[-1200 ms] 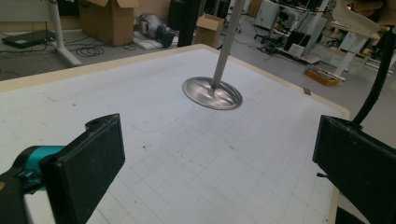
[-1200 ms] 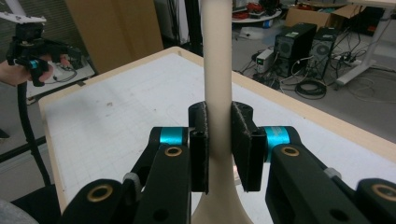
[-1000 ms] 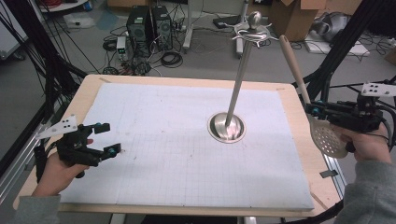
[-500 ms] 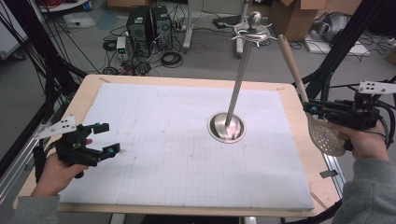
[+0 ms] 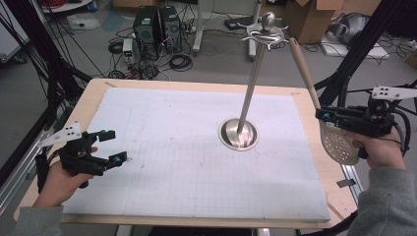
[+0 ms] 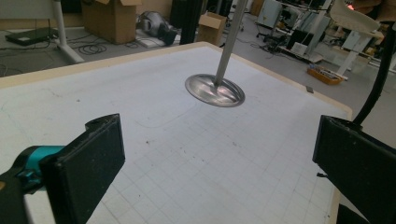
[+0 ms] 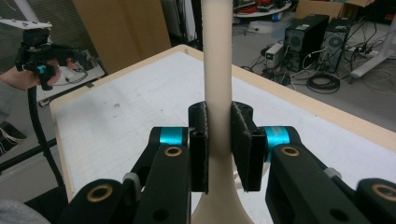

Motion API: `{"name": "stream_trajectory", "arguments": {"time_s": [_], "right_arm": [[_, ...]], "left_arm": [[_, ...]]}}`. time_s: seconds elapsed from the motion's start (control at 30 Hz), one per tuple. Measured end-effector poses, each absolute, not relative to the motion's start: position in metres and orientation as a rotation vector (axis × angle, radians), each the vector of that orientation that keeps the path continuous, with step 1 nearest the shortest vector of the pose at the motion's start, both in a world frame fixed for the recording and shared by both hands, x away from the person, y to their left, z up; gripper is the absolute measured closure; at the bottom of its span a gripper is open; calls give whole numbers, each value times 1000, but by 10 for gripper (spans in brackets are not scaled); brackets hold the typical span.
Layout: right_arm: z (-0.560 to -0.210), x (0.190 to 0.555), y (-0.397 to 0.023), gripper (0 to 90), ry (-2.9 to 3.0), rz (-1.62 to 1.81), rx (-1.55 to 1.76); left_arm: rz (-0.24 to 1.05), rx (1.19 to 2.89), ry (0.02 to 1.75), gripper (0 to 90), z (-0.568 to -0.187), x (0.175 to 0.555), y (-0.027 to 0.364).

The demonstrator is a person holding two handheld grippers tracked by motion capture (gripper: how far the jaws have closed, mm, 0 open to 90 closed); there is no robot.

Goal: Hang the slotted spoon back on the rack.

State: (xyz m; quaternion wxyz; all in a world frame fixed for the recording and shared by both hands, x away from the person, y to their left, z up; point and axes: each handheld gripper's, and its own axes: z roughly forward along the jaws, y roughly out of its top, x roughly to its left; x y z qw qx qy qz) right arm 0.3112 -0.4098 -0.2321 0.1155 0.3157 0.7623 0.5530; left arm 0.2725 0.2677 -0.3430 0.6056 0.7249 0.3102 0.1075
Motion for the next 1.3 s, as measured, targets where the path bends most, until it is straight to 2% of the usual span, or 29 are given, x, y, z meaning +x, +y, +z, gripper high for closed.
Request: {"name": "stream_trajectory", "arguments": {"time_s": [1.3], "right_arm": [[-253, 342, -375, 781, 2302, 1603, 919]], "left_arm": [[243, 1665, 718, 26, -343, 267, 273]]}}
